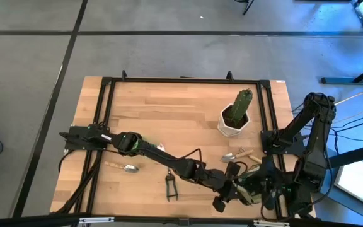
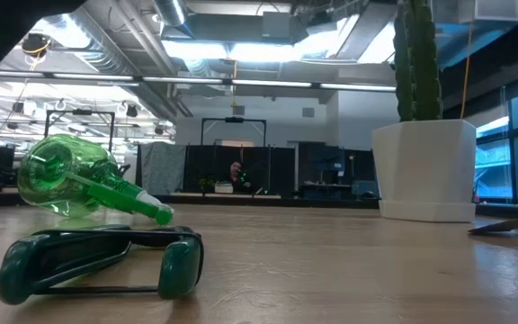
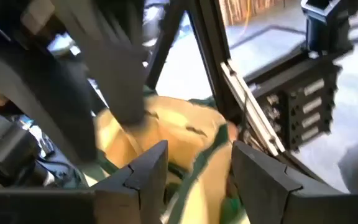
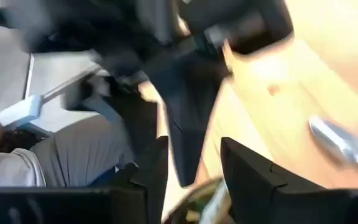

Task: Pick & Place Garden tools in Gardening bag
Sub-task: Adjust the white bag

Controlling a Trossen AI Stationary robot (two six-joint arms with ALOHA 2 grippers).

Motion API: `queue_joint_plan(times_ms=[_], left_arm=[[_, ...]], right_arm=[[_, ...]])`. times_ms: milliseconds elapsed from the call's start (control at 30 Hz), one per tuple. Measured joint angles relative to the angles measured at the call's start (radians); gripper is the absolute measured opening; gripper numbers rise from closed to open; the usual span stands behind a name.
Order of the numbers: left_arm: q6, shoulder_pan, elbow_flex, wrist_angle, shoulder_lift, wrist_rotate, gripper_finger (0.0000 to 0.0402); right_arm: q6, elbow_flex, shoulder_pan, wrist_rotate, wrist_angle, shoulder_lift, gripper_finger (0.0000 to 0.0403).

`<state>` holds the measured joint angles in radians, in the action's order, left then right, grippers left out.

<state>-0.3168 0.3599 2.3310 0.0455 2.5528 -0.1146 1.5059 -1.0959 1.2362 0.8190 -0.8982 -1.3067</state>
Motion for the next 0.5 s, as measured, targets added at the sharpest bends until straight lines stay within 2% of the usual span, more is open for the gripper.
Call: queue_joint_plan(times_ms=[233, 367, 500], left_arm=[[0.000, 0.017, -0.001, 0.123, -0.008, -0.027, 0.0130], [0.000, 0.032, -0.001, 0.166, -0.008, -0.125, 0.0097], [-0.007, 0.046, -0.001, 0.215, -0.008, -0.209, 0.0034]], right_arm=[[-0.246, -0.012, 0.000, 0.053, 0.113, 0.000, 0.0126], [-0.261, -0.012, 0.000, 0.071, 0.136, 0.000, 0.0109], [-0.260, -0.012, 0.000, 0.072, 0.140, -0.006, 0.0058]])
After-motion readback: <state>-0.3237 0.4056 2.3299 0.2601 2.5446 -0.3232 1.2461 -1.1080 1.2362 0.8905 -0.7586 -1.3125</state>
